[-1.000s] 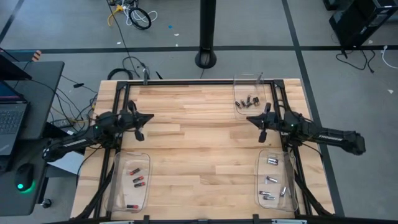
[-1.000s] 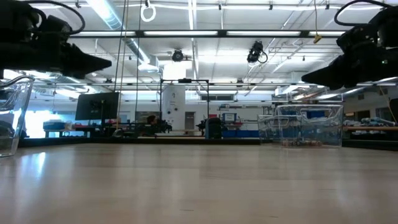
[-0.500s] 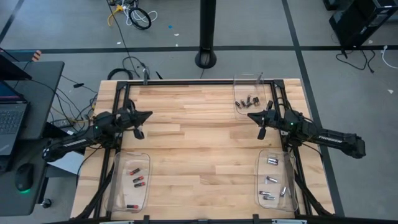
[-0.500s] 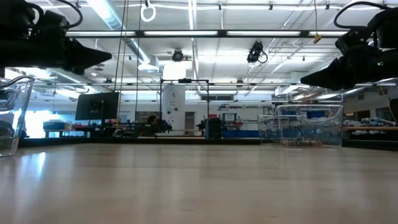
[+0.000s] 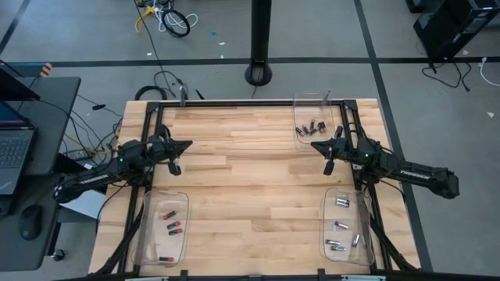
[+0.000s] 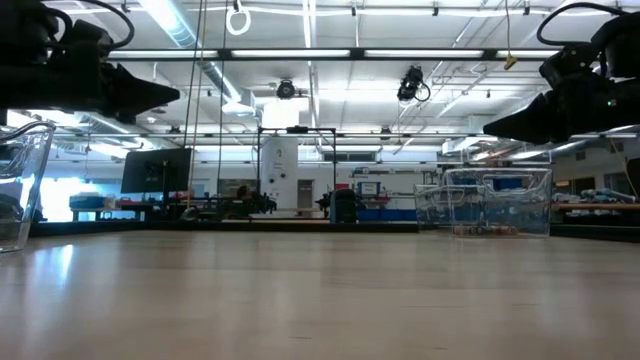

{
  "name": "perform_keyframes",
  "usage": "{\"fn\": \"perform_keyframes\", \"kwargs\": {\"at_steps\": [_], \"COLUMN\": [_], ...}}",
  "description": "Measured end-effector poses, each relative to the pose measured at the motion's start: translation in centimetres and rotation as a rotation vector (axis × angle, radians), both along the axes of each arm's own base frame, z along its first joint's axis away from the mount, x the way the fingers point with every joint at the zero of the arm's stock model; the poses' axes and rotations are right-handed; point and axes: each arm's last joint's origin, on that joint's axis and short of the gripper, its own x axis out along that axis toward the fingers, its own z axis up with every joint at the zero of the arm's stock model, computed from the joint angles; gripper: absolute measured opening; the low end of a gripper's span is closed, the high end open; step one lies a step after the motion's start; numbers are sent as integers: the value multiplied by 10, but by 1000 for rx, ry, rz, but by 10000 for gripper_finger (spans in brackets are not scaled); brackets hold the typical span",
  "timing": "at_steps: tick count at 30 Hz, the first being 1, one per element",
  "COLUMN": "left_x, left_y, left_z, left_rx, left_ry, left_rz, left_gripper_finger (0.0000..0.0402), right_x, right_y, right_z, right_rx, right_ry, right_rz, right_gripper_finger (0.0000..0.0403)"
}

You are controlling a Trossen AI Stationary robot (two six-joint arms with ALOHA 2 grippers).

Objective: Sort batteries
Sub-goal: Return to Home Position

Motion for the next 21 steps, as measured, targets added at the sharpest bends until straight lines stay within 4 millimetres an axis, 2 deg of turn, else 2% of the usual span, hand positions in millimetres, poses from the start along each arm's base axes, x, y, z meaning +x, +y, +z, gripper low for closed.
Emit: {"fn": "perform_keyframes", "kwargs": {"at_steps": [9,21], "left_x": [0,0], "left_y": [0,0], "left_z": [0,0], "left_rx": [-65,-66], "left_ry": [-27,-26], "left_rz": [-11,-12], "left_gripper_finger": [11,11], "right_x": [0,0], "right_y": [0,0], "right_z": [0,0], "right_rx": [0,0], "right_ry": [1,0], "right_rz": [0,1], "right_gripper_finger": [29,31]}}
